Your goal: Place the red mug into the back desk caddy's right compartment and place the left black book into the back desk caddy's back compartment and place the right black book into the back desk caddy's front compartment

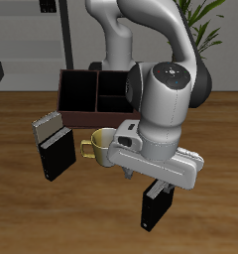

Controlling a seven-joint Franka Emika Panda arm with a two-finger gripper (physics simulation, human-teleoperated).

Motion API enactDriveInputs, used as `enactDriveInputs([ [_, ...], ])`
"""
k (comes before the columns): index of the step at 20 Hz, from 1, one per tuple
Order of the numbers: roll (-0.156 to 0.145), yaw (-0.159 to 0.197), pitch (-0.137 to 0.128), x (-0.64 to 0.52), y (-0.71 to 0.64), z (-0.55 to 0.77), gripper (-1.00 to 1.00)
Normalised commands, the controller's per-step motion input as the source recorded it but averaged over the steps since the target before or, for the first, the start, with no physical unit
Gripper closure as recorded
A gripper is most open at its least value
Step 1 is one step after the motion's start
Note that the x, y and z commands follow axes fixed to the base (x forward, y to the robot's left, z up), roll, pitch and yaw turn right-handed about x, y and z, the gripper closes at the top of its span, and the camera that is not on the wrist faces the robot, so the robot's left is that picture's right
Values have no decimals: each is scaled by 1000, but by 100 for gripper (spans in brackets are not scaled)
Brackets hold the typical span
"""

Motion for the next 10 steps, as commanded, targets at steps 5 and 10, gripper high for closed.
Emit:
enactDriveInputs([
  [5, -4, -14, 30, 3, 34, -313, -100],
  [10, 11, -40, 55, -68, 61, -343, -100],
])
